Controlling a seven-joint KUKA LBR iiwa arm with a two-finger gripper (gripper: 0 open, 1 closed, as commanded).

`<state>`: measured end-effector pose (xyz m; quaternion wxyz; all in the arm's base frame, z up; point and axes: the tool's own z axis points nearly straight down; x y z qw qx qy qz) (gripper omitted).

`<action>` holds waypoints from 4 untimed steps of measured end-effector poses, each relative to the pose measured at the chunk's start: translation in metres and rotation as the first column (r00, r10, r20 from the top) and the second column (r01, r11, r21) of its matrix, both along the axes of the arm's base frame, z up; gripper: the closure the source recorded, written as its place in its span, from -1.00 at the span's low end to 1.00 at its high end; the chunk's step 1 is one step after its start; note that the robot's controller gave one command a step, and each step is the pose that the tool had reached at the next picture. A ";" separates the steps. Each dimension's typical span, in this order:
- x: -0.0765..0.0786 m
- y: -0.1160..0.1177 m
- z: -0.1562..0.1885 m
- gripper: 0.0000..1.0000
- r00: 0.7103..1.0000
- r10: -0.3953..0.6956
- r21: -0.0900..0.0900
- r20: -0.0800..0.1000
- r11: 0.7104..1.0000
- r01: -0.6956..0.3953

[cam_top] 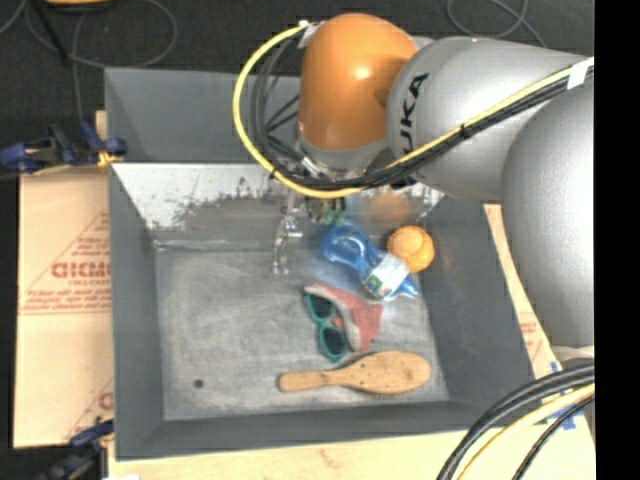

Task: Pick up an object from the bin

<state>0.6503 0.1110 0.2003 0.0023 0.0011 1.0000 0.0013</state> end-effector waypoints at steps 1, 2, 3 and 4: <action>0.000 0.000 0.000 -1.00 1.000 0.000 0.000 0.000 1.000 0.000; -0.013 -0.040 -0.025 -1.00 0.999 0.043 -0.001 0.004 0.999 -0.043; -0.037 -0.071 -0.047 -1.00 0.984 0.176 -0.009 -0.004 0.984 -0.176; -0.023 -0.075 -0.067 -1.00 0.901 0.434 -0.003 0.003 0.901 -0.434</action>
Offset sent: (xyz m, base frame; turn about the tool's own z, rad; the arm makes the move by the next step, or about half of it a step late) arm -0.0272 -0.0837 -0.0514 -0.0683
